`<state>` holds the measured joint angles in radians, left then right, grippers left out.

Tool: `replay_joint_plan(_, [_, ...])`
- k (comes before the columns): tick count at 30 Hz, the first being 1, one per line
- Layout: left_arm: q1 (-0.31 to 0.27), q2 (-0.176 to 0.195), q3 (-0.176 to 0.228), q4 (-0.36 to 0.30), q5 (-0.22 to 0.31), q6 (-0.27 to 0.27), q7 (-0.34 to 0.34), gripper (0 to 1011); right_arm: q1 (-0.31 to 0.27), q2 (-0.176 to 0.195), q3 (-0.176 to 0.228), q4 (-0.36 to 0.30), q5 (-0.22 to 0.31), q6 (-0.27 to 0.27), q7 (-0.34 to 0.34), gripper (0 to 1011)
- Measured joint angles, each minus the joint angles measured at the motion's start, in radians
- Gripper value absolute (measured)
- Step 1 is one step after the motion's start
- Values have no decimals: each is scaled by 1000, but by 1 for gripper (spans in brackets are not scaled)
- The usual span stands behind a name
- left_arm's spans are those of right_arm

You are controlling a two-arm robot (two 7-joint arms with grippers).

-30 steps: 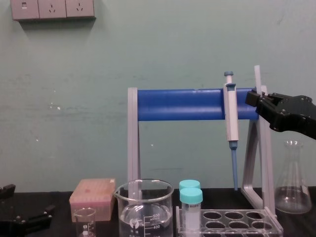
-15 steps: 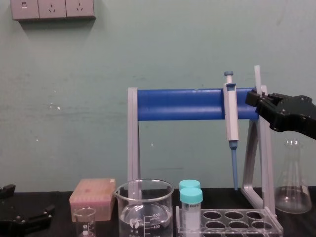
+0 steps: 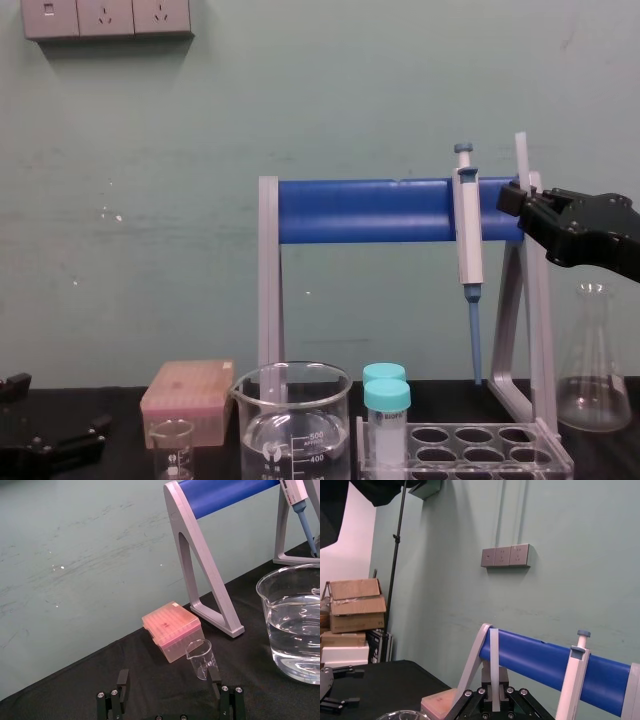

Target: Pick up the stirring rod with one hand, then place it down.

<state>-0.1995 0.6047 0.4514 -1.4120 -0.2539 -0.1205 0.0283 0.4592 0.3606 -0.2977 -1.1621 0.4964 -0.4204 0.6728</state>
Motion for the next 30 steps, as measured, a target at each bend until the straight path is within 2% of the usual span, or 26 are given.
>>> replay_joint_plan(26, [0, 0, 0, 0, 0, 0, 0, 1000, 0, 0, 0, 0, 0, 1, 1, 72])
replay_joint_plan(30, [0, 0, 0, 0, 0, 0, 0, 1000, -6, 3, 1, -5, 13, 20, 18, 72])
